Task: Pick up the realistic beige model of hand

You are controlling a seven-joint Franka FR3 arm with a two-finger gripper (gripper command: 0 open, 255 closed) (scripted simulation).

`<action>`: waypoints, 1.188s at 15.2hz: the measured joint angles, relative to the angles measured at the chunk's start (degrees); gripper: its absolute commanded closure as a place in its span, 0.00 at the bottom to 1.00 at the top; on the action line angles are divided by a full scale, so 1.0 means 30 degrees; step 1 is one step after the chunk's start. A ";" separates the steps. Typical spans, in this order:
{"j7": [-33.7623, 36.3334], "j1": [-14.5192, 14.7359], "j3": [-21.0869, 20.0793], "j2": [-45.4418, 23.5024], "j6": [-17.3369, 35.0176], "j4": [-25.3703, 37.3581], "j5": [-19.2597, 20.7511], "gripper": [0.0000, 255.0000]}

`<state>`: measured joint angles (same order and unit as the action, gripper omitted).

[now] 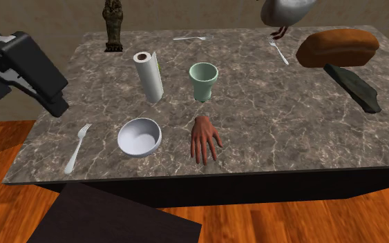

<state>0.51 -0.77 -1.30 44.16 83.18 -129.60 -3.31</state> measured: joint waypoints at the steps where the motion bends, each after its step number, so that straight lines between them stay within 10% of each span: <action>1: 0.0000 0.0000 0.0000 0.0000 0.0000 0.0000 0.0000 0.00; 18: -0.9657 0.0042 0.6815 -0.6250 0.7065 -0.2042 0.0476 0.00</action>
<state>-28.46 -0.65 19.14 25.41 104.37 -135.73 -1.88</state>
